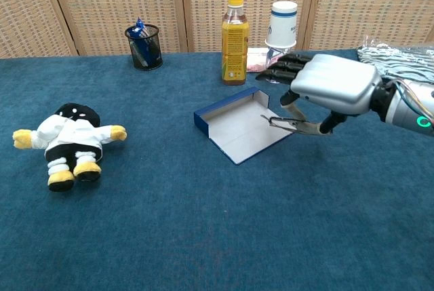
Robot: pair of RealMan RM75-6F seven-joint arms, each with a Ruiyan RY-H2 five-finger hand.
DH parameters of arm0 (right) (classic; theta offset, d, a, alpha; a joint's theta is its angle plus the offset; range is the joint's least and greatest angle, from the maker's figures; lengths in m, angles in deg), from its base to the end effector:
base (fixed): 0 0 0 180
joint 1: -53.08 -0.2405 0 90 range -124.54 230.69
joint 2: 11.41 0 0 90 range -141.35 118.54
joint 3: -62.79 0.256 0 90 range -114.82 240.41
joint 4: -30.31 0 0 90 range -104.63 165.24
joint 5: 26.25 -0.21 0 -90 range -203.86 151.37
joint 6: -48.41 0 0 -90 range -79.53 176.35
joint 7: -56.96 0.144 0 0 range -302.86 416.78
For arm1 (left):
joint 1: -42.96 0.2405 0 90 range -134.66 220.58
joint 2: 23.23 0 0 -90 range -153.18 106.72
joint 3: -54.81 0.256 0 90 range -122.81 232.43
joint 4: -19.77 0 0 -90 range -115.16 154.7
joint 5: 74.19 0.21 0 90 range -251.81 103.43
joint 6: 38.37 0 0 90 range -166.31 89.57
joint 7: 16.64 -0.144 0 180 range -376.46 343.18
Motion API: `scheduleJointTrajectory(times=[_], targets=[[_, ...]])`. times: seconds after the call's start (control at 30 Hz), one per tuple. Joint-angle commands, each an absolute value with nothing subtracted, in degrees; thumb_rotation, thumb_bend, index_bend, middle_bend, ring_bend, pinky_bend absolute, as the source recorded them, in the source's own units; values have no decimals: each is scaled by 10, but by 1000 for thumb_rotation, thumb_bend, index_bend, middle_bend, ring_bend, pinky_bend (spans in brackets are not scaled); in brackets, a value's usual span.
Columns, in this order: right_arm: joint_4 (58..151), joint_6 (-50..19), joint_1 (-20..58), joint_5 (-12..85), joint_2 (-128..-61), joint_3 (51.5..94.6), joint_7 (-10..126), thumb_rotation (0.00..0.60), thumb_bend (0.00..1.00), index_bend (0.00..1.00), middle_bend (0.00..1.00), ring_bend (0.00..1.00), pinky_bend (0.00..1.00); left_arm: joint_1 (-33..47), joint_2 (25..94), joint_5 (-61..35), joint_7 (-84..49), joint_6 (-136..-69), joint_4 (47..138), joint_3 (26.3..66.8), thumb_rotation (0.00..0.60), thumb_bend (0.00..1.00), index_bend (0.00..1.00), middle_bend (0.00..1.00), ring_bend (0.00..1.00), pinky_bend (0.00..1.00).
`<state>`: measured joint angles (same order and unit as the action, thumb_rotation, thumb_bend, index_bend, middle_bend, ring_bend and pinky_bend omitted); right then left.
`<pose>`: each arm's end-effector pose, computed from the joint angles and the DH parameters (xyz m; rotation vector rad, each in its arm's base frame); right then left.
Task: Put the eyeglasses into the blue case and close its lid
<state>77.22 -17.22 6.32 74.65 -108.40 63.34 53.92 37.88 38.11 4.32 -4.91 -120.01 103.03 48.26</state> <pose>-0.1739 -0.3759 -0.0217 2.1444 -0.1303 0.9391 -0.3572 0.1969 0.2067 -1.2269 -0.9313 -0.8762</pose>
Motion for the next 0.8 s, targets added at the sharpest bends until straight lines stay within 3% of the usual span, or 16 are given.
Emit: scheduleJointTrajectory(times=[0.03, 0.27, 0.8], targets=[[778, -157, 38, 740, -1080, 652, 514, 600, 489, 658, 66, 0, 5, 378, 380, 41, -46, -1197, 1029, 482, 600, 0, 0, 0, 0, 0], [768, -132, 4, 728, -1090, 672, 478, 600, 501, 658, 68, 0, 17, 375, 378, 32, -41, -1187, 1026, 479, 600, 0, 0, 0, 0, 0], [644, -60, -78, 739, -1175, 659, 413, 600, 517, 658, 70, 0, 24, 364, 382, 7, -38, -1155, 1013, 471, 600, 0, 0, 0, 0, 0]])
